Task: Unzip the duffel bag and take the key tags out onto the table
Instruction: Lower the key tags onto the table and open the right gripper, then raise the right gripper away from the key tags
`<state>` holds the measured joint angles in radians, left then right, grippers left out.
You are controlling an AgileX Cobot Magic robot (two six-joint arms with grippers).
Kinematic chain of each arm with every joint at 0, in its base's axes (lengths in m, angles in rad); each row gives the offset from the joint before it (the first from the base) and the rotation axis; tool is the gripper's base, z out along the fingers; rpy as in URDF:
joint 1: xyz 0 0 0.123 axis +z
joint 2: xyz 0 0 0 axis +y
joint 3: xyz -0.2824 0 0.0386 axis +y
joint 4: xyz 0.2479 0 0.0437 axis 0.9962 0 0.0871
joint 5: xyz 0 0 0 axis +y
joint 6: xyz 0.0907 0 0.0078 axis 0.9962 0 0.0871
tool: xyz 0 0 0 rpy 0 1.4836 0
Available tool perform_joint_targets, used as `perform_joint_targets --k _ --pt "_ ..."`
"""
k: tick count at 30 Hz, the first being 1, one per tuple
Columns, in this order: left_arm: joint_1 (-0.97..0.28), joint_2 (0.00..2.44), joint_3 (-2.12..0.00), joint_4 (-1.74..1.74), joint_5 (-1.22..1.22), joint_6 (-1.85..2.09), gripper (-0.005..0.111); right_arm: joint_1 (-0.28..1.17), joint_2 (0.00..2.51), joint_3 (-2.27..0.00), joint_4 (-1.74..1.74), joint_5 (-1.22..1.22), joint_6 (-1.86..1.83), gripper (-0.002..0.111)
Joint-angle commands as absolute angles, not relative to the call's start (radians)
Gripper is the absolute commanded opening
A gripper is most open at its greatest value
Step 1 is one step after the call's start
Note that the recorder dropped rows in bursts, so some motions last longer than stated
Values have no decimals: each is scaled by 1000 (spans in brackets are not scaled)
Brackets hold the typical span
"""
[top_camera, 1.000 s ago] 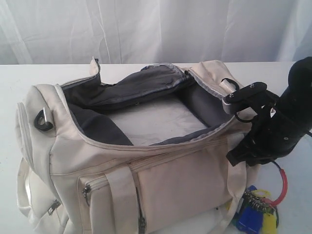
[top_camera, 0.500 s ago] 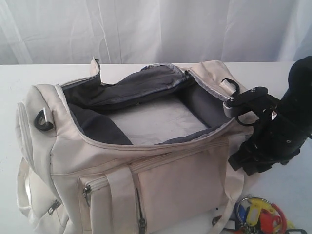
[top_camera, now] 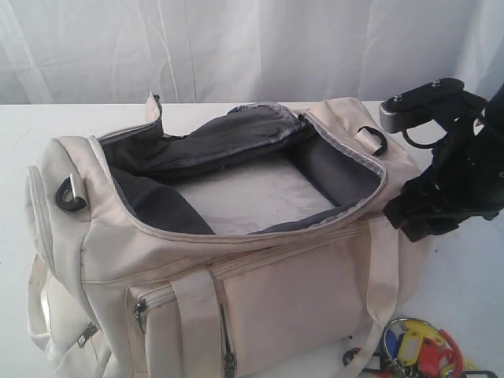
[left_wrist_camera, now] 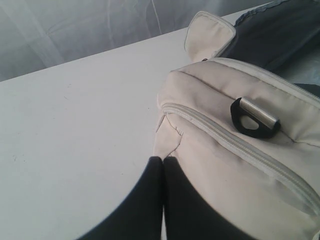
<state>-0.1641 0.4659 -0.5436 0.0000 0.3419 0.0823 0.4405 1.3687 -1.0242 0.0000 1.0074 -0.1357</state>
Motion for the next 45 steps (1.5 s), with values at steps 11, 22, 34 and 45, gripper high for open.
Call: perform_joint_targets --k 11,22,34,45 --pt "-163 459 -535 0 344 78 1 439 1242 -932 101 1180 -183 0" --pt "-163 459 -535 0 344 78 1 439 1357 -692 132 922 -181 0" --pt "-163 459 -535 -8 344 78 1 439 1582 -687 102 761 -181 0" --pt "-163 459 -535 -10 344 78 1 439 1673 -710 -73 616 -20 0"
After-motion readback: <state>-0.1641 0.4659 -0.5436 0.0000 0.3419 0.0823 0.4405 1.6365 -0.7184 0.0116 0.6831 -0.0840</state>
